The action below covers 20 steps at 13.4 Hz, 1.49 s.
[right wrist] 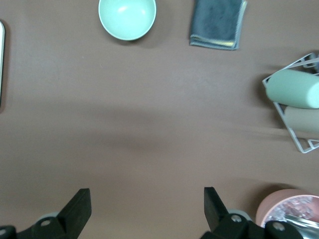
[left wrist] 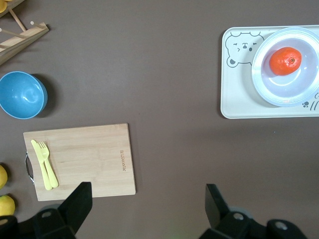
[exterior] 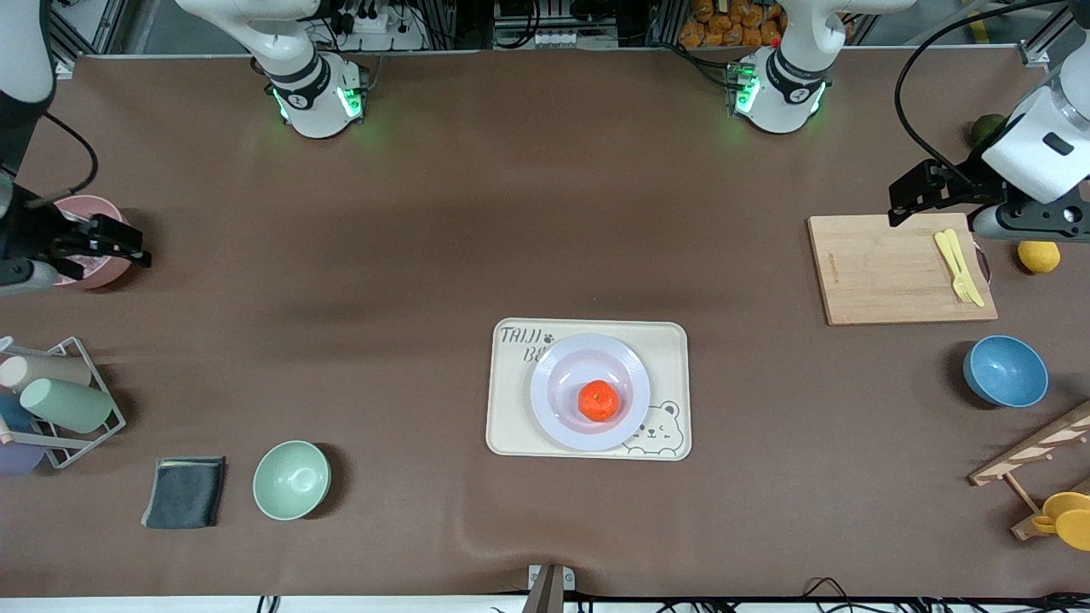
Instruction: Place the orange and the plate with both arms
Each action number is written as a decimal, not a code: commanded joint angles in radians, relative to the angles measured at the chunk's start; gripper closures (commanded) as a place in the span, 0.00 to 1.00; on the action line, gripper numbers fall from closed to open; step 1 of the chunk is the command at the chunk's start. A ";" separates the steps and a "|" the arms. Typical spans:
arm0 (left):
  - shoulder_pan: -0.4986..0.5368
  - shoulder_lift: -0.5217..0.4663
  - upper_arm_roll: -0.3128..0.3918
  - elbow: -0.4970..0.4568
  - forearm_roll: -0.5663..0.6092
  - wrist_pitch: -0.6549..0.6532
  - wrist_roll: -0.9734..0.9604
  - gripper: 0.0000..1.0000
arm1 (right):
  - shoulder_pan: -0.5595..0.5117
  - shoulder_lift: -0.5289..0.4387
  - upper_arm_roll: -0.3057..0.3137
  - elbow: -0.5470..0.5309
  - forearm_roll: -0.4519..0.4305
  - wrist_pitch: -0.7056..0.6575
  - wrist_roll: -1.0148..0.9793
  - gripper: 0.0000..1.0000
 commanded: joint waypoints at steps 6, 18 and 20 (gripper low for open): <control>0.002 -0.001 0.004 -0.001 -0.015 0.005 0.026 0.00 | -0.020 -0.103 0.032 -0.060 -0.030 0.011 0.031 0.00; 0.002 0.000 0.004 0.001 -0.015 0.008 0.026 0.00 | -0.006 -0.077 0.039 -0.044 -0.031 0.018 0.032 0.00; 0.002 0.000 0.006 -0.002 -0.015 0.011 0.026 0.00 | -0.008 -0.079 0.039 -0.044 -0.031 0.016 0.032 0.00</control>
